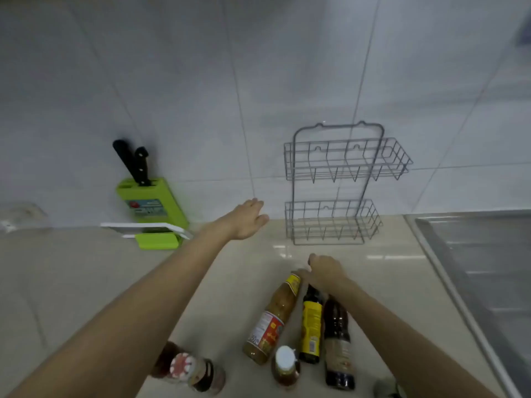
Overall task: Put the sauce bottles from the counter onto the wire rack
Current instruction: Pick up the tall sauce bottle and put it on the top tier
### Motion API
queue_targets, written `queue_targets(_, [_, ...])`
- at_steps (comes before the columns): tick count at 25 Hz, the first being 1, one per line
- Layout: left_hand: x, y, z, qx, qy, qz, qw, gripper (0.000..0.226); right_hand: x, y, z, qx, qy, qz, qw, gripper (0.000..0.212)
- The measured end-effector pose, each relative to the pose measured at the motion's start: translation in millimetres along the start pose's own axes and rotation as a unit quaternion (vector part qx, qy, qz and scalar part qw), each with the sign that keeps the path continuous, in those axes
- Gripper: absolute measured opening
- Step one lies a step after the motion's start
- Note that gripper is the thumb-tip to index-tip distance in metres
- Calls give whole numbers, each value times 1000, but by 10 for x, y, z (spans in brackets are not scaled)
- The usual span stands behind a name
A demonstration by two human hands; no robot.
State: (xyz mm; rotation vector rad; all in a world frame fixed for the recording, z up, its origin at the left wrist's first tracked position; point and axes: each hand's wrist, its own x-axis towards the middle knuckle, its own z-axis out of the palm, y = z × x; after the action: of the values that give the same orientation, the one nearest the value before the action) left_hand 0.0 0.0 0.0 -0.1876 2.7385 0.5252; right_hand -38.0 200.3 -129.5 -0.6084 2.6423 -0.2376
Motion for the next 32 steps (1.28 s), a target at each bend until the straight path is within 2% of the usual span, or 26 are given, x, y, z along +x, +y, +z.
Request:
queue_targets(3, [94,74,-133,-144,70,16,987,52,170,-151,130,-69,-20,9,997,51])
queue_targets(6, [162,260,-290,-317,83,28,944,55,269,-271,233,-33,-38,19,999,49])
queue_targets(9, [236,426,-356,-473,78,54,876,68,345,-303,184,32,-69,52,996,53])
queue_targets(11, [271,535,-402,-539,71,62,837,72,380,-292,130,90,-90,74,989,58])
queue_targets(13, [276,603,-433,-571,62,68,816,76,382,-274,78,166,-110,78,977,66])
queue_targets(15, [288,593,-434,-592,47,71,801,81,354,-245,81,290,-95,79,949,66])
queue_targets(17, [295,589,-422,-612,37,66,787,85,273,-221,56,420,-59,67,903,49])
queue_targets(19, [293,584,-402,-616,32,57,785,86,156,-183,-63,487,-22,53,872,37])
queue_targets(20, [277,583,-389,-614,32,55,787,85,86,-160,-156,484,-4,40,874,39])
queue_targets(23, [242,608,-380,-595,35,66,800,81,-226,-102,-735,343,107,-24,933,52])
queue_targets(25, [244,600,-361,-594,38,64,801,81,-465,-103,-1227,275,182,-75,941,49])
queue_targets(28, [270,624,-338,-593,41,77,800,81,-829,-120,-2071,231,296,-134,917,42])
queue_targets(32, [301,590,-310,-604,52,71,792,82,-946,-143,-3010,274,445,-142,841,44])
